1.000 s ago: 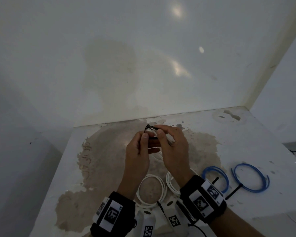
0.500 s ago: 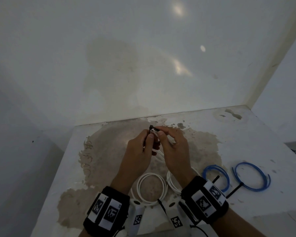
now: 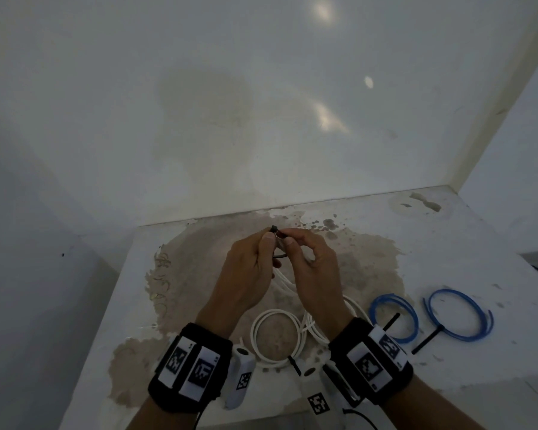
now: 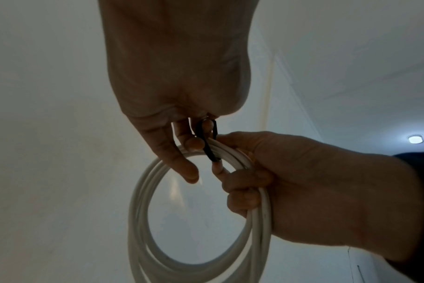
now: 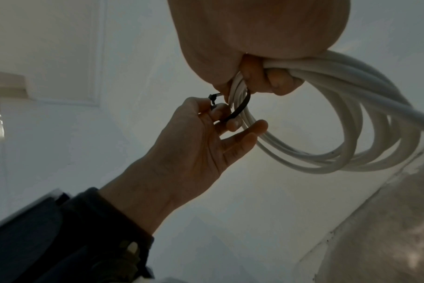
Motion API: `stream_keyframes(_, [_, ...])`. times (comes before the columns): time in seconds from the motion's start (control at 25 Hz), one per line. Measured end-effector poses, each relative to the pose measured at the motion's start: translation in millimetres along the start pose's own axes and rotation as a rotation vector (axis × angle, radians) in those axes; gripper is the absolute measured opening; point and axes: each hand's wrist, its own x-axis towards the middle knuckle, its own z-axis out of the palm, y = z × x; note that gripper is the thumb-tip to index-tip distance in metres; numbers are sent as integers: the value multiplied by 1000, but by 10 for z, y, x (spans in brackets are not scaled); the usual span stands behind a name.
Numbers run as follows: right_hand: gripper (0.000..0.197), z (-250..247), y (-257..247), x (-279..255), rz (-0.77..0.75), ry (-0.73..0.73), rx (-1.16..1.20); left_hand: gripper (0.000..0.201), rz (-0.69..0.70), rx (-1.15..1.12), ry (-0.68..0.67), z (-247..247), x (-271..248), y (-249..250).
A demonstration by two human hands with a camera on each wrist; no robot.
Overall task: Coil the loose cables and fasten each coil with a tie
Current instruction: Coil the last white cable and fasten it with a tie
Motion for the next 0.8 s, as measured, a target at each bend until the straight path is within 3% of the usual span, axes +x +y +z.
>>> stream_keyframes(0.2, [16, 15, 27, -25, 34, -44, 26, 33, -63, -62, -11, -30, -69, -9])
stream_keyframes(0.52, [20, 28, 13, -67, 48, -39, 74, 41, -43, 101, -11, -8, -56, 32])
stream_keyframes(0.68, [23, -12, -78, -63, 33, -38, 106, 20, -83, -66, 17, 29, -47, 92])
stream_keyframes(0.8, [21, -76, -86, -20, 32, -47, 95, 13, -104, -125, -49, -14, -11, 121])
